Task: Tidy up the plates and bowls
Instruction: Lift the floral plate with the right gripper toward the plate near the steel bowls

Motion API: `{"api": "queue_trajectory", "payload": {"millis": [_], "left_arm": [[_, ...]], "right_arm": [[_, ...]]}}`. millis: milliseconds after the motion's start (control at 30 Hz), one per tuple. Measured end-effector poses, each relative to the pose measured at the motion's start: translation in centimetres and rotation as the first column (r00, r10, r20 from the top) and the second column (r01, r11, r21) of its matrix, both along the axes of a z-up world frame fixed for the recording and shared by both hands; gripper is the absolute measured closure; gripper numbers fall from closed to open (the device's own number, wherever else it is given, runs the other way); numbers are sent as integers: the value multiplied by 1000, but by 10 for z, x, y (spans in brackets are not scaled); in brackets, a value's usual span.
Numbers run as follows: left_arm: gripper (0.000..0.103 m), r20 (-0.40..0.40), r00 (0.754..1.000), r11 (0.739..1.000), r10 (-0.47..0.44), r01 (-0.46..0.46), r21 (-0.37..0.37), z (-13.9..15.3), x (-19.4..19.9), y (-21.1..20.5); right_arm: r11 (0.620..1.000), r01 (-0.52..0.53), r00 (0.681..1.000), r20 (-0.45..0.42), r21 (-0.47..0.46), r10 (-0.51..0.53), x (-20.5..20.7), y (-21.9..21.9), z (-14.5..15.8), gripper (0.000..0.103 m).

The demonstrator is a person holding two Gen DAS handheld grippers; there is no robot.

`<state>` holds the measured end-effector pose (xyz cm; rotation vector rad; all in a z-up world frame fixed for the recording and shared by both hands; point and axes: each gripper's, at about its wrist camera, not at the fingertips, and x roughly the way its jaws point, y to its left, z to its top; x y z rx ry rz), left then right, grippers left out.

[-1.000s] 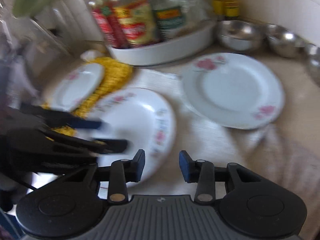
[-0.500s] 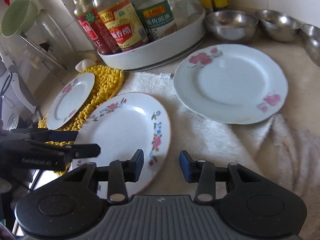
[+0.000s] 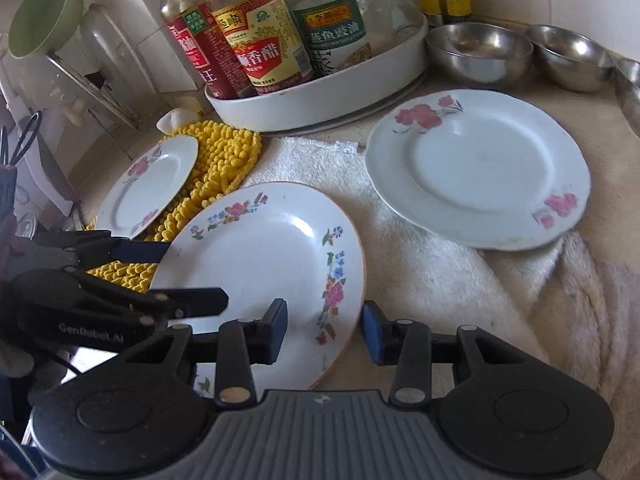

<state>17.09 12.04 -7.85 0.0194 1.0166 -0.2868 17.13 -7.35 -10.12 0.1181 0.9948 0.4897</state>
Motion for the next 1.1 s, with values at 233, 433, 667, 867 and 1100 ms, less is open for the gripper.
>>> {"api": "queue_trajectory", "payload": {"millis": [233,433,667,867,1100], "left_arm": [[18,-15,1000,999,-14,15,43,-2,-3,9],[12,-34,999,999,8,-6,53,-2,-3,3],[16,4,1000,997,27,-27,78,0,-8,-11],[19,21,1000,999,8,-9,43,6,-14,-14],[21,6,999,999,-48,48,16,-3,-9,-14]], "right_arm": [[1000,4,1000,-18,12,-4,-10,-9,2,45],[999,35,999,-17,32,-34,-17,-10,-1,45],[1000,22,999,25,19,-22,-22,-2,0,47],[1000,27,998,49,-10,-26,-28,-9,4,47],[995,70,997,-16,77,-69,-22,-33,-1,47]]}}
